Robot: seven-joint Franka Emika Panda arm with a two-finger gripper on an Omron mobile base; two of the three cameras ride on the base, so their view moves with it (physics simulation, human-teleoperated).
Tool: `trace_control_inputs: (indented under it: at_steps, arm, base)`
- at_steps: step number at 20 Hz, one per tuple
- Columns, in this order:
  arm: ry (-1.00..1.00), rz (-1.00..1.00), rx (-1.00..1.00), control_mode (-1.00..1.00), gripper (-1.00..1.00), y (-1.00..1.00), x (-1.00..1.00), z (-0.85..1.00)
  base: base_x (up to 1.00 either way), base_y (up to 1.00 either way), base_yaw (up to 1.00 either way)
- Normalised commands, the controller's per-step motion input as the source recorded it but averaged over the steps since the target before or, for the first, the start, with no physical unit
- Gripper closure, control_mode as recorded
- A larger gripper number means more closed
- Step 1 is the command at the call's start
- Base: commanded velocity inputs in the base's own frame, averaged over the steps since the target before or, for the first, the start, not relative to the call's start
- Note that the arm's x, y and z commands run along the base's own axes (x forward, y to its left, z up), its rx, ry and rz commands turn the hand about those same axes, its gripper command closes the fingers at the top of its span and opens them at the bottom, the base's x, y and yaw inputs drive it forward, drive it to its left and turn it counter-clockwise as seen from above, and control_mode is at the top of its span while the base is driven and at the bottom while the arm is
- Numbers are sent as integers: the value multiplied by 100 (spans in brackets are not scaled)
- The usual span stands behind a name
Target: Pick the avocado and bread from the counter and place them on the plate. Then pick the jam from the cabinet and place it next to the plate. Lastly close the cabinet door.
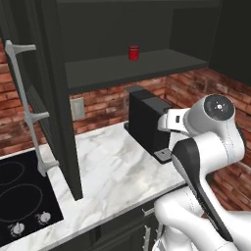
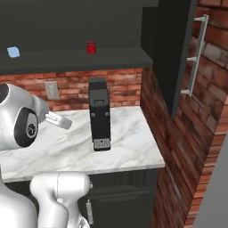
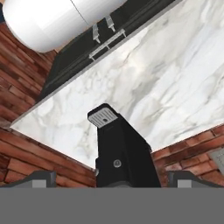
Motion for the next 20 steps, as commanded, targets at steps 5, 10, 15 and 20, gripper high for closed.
trace_control_inputs:
  at_steps: [5, 10, 15, 20]
  arm:
    - [0, 0, 0, 100, -100, 0, 0, 0]
    - [11, -1, 7, -100, -100, -2, 12, 0]
    - [1, 10, 4, -100, -100, -1, 0, 0]
    - [-2, 17, 0, -100, -100, 0, -14, 11]
  base:
    - [29, -8, -3]
    - [6, 0, -1]
    - [0, 0, 0]
    - [0, 0, 0]
